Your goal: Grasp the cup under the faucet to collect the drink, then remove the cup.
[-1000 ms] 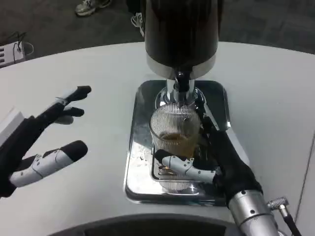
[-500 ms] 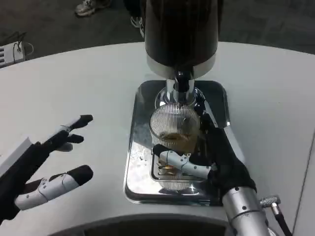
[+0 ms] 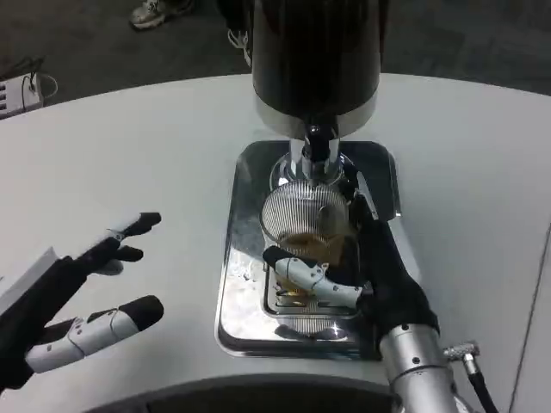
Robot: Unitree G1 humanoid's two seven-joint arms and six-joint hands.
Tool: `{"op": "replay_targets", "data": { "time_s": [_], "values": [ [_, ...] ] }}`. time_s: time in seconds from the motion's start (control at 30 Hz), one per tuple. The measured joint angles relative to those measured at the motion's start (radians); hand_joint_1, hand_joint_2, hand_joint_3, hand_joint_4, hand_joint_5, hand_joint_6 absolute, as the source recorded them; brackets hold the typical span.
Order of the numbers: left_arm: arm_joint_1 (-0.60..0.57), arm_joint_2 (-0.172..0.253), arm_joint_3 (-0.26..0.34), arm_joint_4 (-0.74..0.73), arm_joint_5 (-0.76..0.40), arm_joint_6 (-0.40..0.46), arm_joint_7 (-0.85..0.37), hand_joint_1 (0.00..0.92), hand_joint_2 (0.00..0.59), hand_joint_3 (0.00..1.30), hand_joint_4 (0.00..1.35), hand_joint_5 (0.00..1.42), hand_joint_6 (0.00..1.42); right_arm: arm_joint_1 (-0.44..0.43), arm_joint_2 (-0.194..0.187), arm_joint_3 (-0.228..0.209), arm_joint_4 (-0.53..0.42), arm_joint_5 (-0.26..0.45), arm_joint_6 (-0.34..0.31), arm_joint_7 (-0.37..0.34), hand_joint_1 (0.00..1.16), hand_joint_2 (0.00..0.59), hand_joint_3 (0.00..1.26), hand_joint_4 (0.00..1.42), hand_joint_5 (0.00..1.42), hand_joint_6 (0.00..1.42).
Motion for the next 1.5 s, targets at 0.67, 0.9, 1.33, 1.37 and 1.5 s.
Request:
{"op": "replay_targets", "data": {
  "time_s": [0.67,0.9,1.33,1.37,1.5],
  "values": [
    [0.006,0.013,-0.016,0.019,0.004,0.005,-0.005,0.0,0.086,0.12,0.1,0.21,0.24,-0.025,0.058,0.04,0.082,-0.07,-0.034,-0.154,0.97,0.207,0.36,0.47,0.48,0.3],
    [0.004,0.013,-0.039,0.022,0.009,0.005,-0.012,0.0,0.086,0.12,0.09,0.19,0.24,-0.023,0.06,0.058,0.104,-0.113,-0.034,-0.268,1.01,0.219,0.52,0.64,0.64,0.45],
    [0.156,0.02,0.024,-0.223,0.077,0.023,-0.012,0.0,0.086,0.08,0.0,0.1,0.18,-0.024,0.061,0.083,0.153,-0.114,-0.055,-0.38,1.01,0.219,0.68,0.84,0.86,0.66],
    [0.169,0.02,0.033,-0.235,0.077,0.025,-0.012,0.0,0.086,0.08,0.0,0.1,0.18,-0.024,0.061,0.083,0.156,-0.113,-0.056,-0.384,1.01,0.219,0.7,0.86,0.88,0.69],
    [0.216,0.02,0.058,-0.274,0.076,0.045,-0.014,0.0,0.085,0.08,0.0,0.09,0.18,-0.024,0.061,0.084,0.165,-0.112,-0.064,-0.396,0.99,0.217,0.74,0.93,0.96,0.79]
  ]
}}
